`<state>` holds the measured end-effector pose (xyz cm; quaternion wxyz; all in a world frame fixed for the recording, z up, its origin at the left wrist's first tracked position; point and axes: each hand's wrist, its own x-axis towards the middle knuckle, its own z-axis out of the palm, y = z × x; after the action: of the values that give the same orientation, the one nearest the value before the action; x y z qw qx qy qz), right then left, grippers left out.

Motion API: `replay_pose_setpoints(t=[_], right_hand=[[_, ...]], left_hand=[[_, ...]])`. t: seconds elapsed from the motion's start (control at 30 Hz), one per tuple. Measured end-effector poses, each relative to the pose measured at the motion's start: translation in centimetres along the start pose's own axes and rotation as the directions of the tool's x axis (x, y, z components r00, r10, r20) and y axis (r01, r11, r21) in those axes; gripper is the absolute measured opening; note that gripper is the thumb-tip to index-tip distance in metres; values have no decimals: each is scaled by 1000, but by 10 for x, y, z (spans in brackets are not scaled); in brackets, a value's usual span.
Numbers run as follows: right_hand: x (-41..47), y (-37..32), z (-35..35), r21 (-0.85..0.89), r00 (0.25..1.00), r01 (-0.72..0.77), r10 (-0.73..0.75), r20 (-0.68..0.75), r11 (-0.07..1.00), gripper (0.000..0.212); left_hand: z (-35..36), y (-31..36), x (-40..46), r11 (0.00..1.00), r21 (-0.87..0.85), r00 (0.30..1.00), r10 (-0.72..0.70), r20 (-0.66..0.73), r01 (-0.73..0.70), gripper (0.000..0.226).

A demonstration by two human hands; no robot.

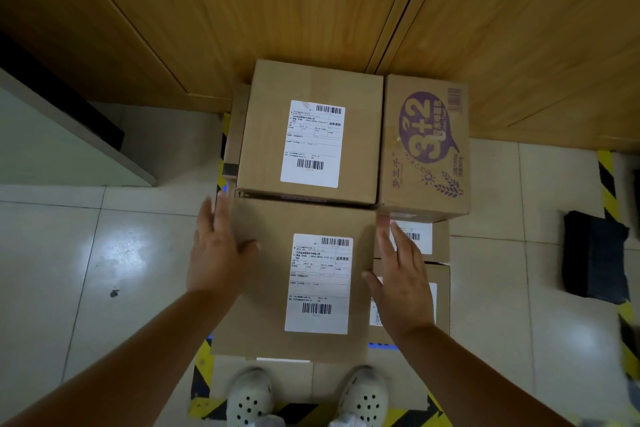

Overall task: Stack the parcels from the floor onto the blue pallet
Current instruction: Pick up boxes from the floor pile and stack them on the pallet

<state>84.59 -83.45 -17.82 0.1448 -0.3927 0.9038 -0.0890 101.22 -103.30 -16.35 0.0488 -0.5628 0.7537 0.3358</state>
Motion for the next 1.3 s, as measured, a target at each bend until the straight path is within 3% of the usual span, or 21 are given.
replay_pose_setpoints(t=[0.07,0.17,0.27,0.37,0.5,0.6,0.8,1.0,1.17,1.3], right_hand=[[-16,3,2,170,970,-188,156,186,967,72],[-39,-1,5,225,887,-346,239,395,911,65],[-51,-14,5,276,817,-446,261,515,851,65],[-56,-18,1,302,769,-539,314,557,786,79],[-62,-21,-23,337,746,-586,328,579,737,84],[-65,-26,-52,363,769,-565,313,558,741,84],[-49,-40,-110,507,840,-525,318,440,683,80],[42,-56,-136,639,899,-438,313,306,632,73],[117,-59,-131,615,898,-440,333,287,655,84],[145,-52,-125,583,901,-433,305,309,688,80]], left_hand=[[2,-11,-14,976,-143,987,-158,37,162,90],[10,-27,-37,903,-243,933,-321,165,354,73],[12,-33,-55,886,-212,902,-366,229,413,55],[9,-29,-66,864,-218,882,-399,251,453,52],[-6,-21,-88,852,-232,876,-416,244,469,56],[-27,-10,-106,845,-264,880,-409,239,465,54],[-84,30,-110,887,-347,952,-273,141,306,56],[-118,87,-34,873,-470,991,-111,70,131,40],[-116,112,46,895,-438,994,-51,99,89,46],[-107,112,80,922,-385,997,-18,79,47,46]])
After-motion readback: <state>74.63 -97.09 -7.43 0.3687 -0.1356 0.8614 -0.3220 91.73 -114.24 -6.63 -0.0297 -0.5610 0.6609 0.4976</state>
